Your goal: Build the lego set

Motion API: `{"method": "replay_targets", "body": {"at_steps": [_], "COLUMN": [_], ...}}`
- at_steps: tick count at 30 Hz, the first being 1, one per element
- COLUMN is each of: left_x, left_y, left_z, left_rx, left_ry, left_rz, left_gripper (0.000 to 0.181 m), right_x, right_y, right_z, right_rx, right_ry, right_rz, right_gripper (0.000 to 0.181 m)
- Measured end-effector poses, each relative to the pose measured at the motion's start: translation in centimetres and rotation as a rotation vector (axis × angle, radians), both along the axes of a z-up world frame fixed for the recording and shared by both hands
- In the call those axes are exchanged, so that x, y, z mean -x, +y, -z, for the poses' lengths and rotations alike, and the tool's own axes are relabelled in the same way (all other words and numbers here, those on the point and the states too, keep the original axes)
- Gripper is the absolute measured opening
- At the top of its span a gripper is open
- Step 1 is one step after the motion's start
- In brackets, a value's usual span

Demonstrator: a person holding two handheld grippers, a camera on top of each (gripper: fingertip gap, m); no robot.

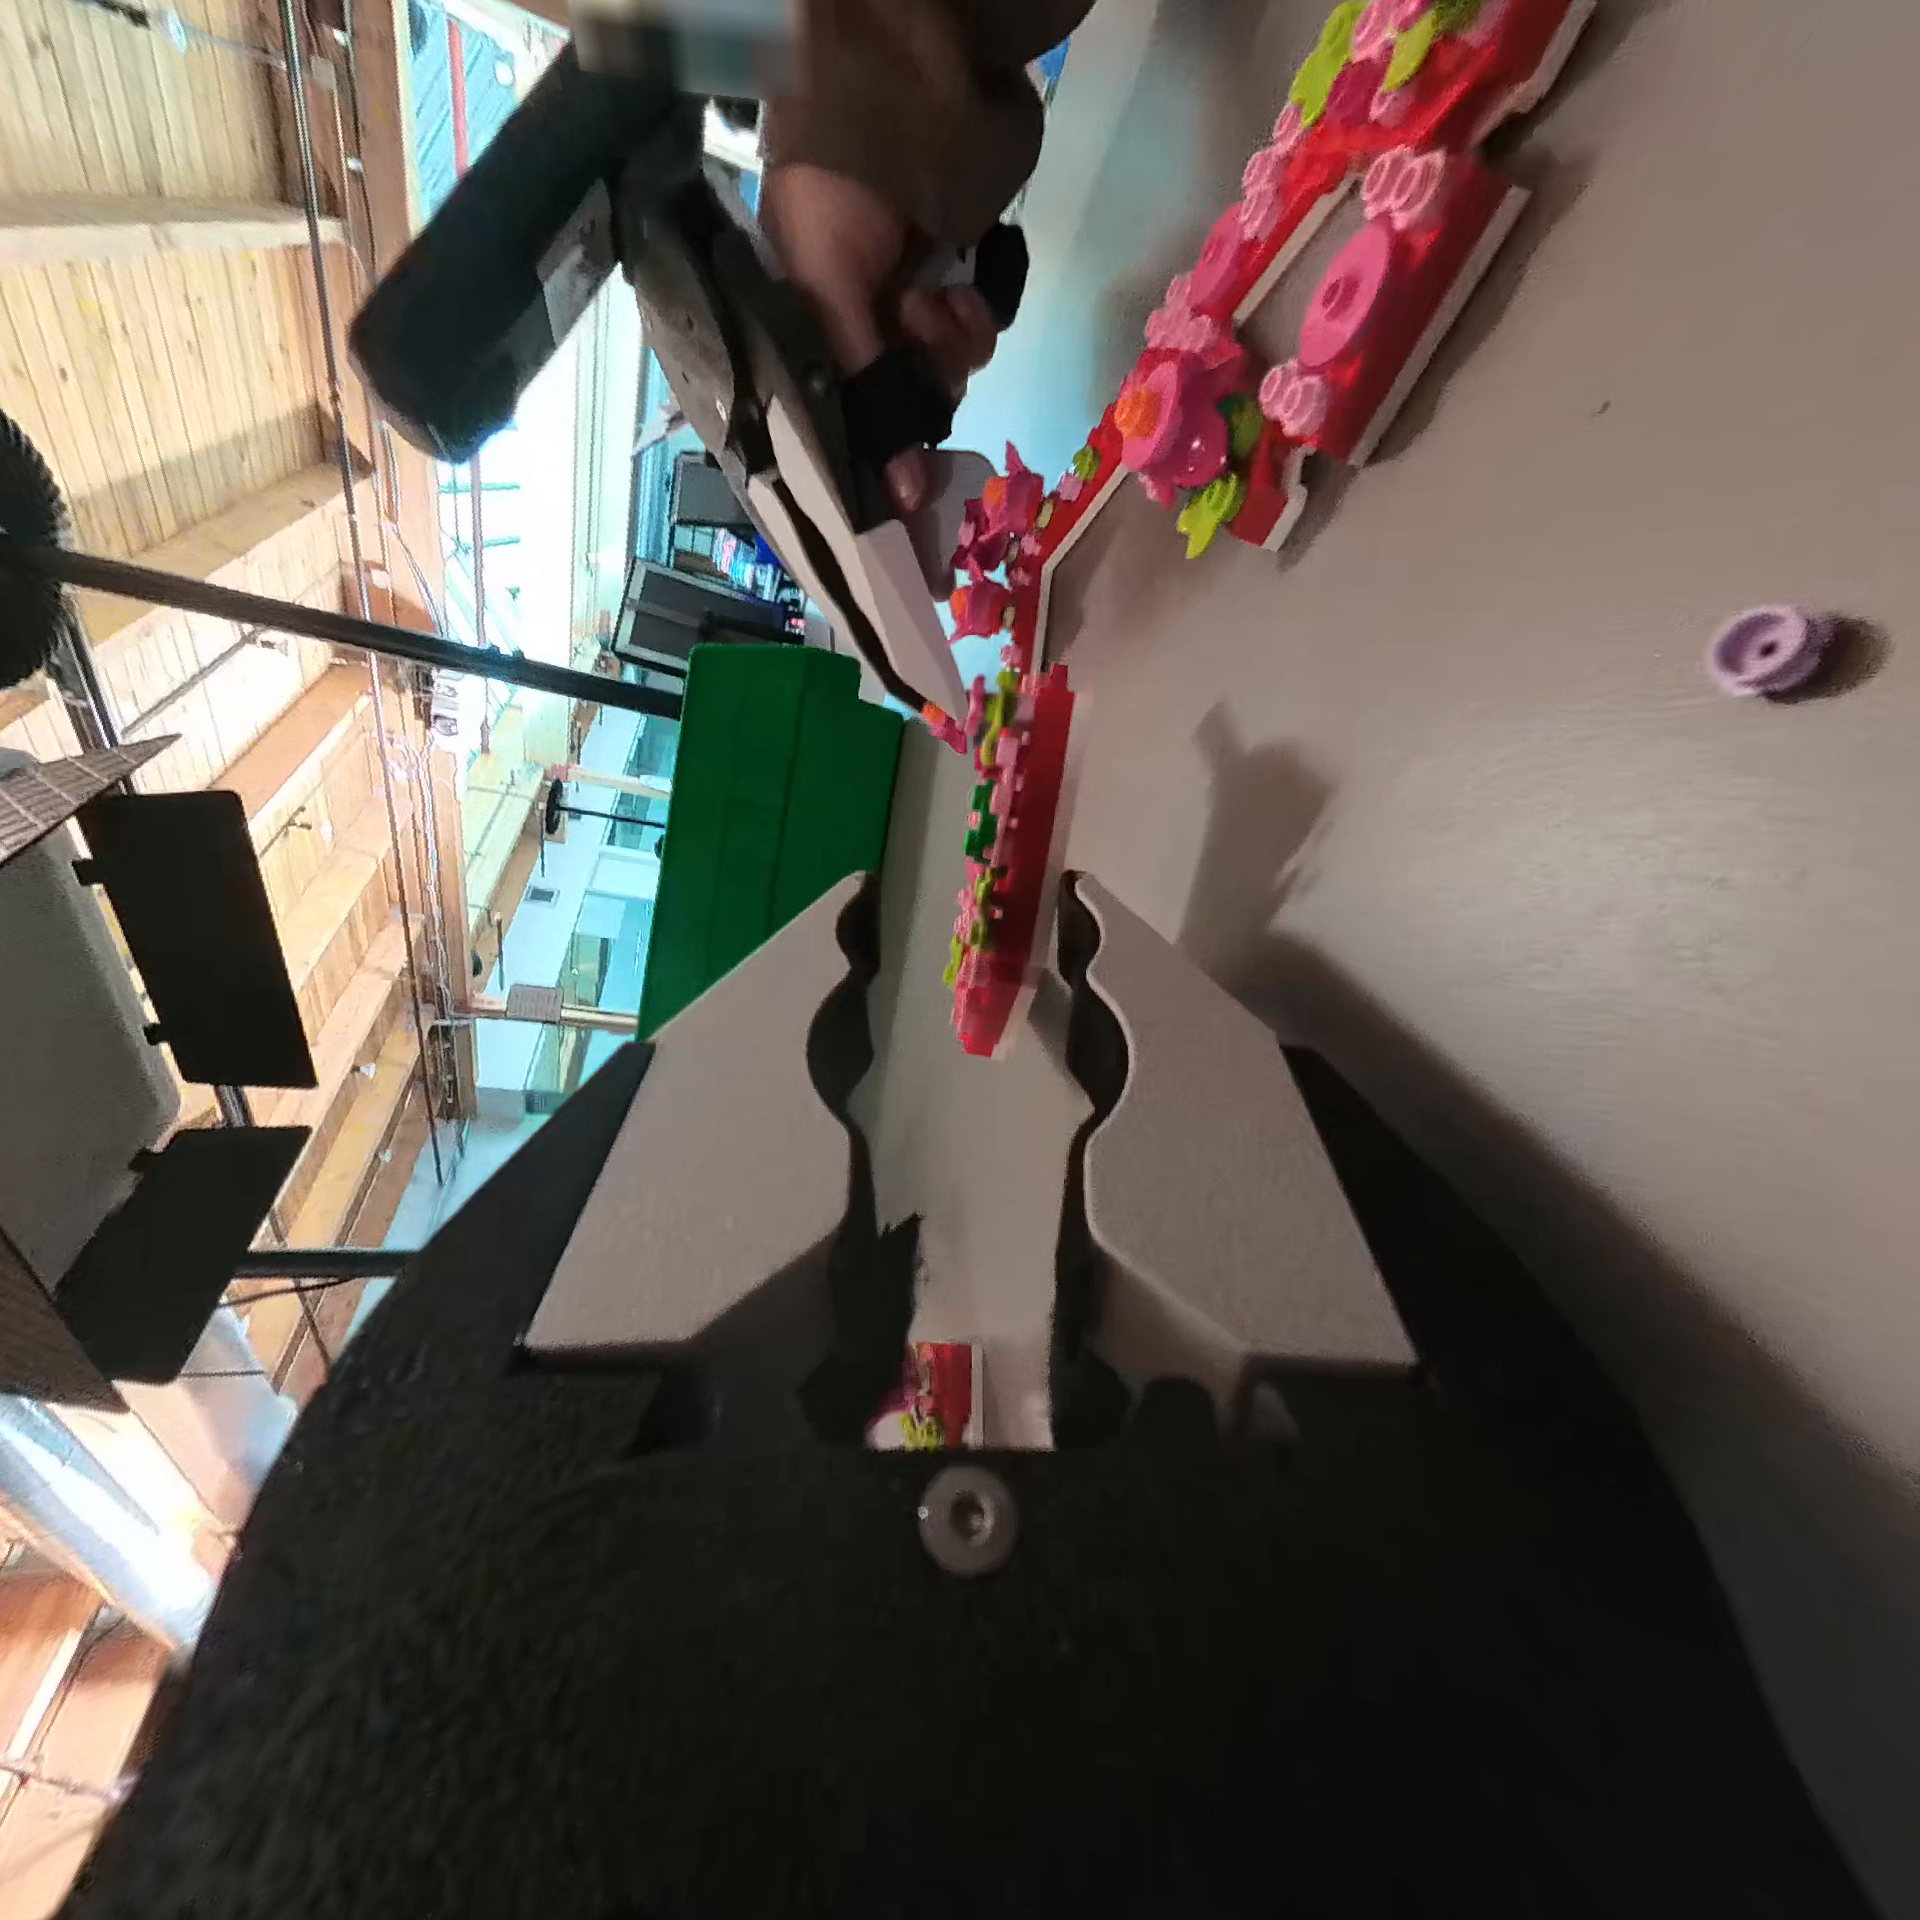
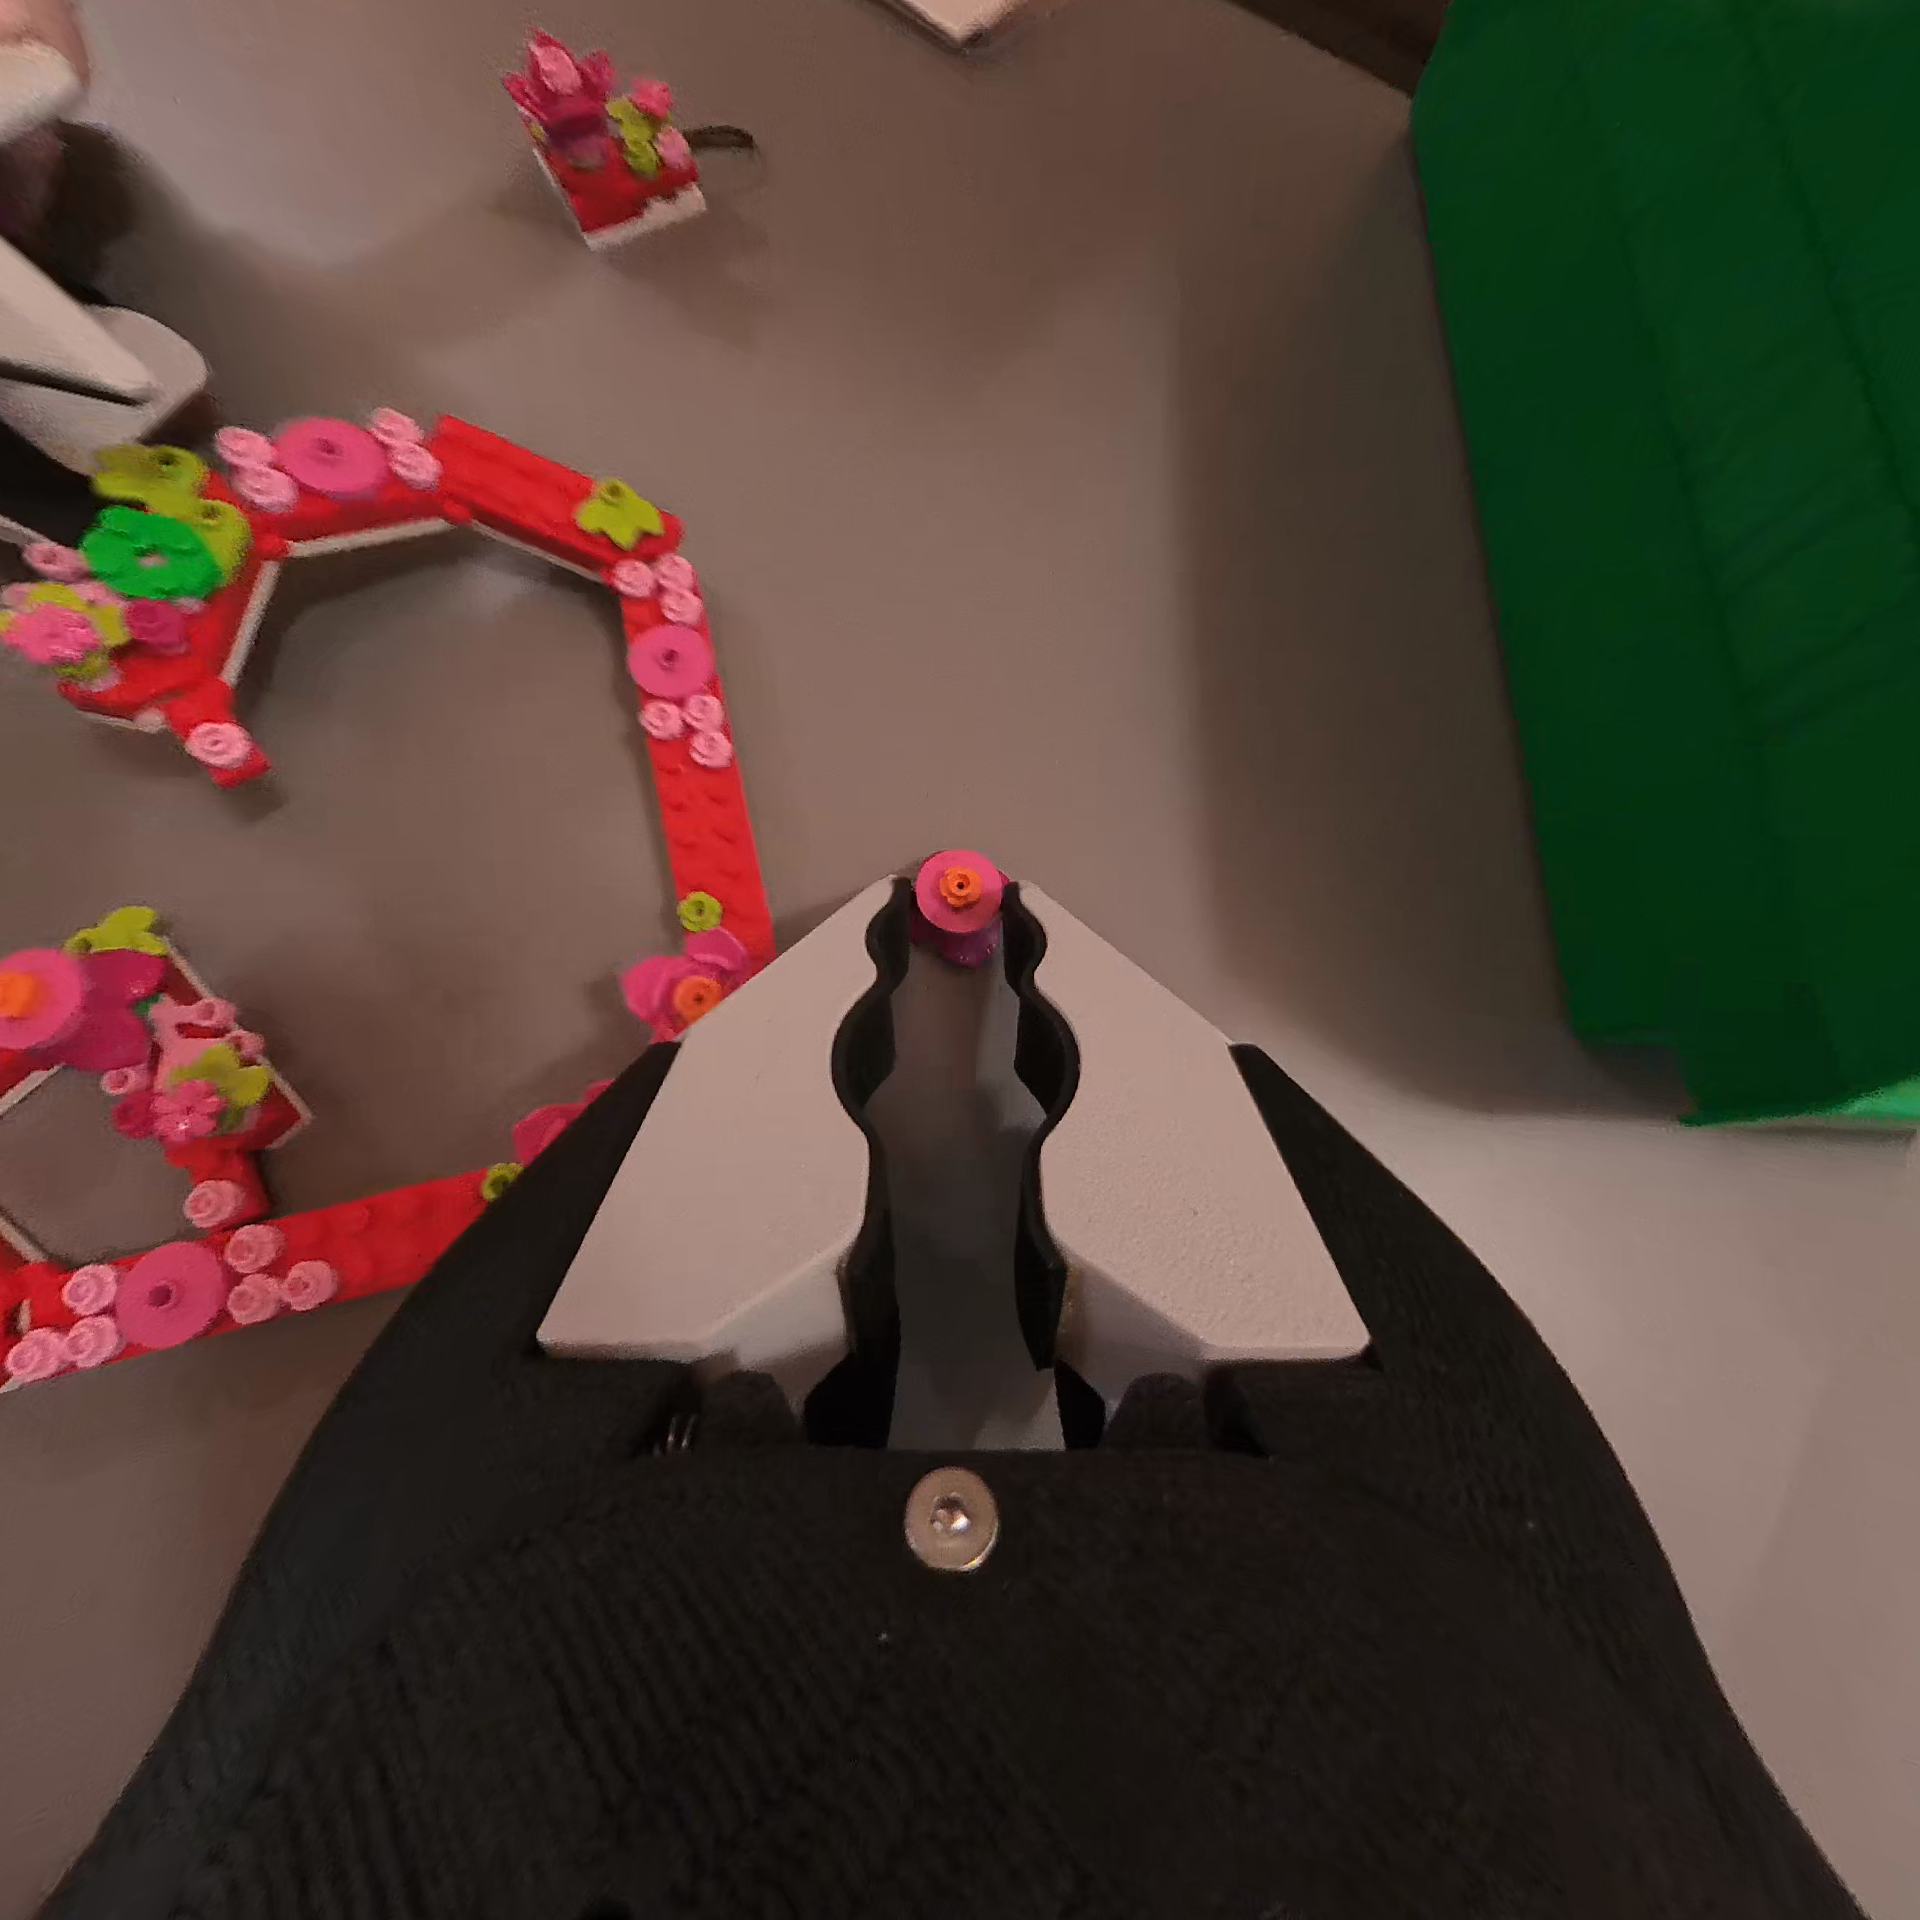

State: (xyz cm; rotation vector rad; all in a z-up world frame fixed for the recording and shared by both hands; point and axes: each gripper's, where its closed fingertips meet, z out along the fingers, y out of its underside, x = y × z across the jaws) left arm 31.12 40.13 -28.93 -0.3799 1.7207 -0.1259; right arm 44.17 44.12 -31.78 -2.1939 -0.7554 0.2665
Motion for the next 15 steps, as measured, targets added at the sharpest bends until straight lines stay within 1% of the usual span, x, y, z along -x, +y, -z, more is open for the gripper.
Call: {"method": "replay_targets", "body": {"at_steps": [1,5,9,12,15], "left_x": [0.0,0.0,-0.1,-0.1,-0.1], "left_y": [0.2,0.6,0.8,0.7,0.5], "left_z": [0.0,0.0,0.1,0.0,-0.3], "left_rx": [-0.002,0.011,0.031,0.014,0.007], "left_ry": [0.000,0.006,0.020,0.007,-0.016], "left_rz": [-0.010,-0.038,-0.051,-0.048,-0.041], "left_gripper": [0.029,0.015,0.014,0.014,0.014], "right_x": [0.3,2.6,5.6,8.5,10.6], "right_y": [0.0,-0.3,-1.2,-2.4,-3.4], "right_z": [-0.4,-2.9,-5.1,-6.3,-6.4], "right_rx": [-0.016,-0.099,-0.144,-0.125,-0.073], "right_ry": [0.012,0.118,0.221,0.334,0.392], "right_rz": [-0.009,-0.088,-0.200,-0.316,-0.408], "right_gripper": [0.016,0.015,0.015,0.015,0.015]}}
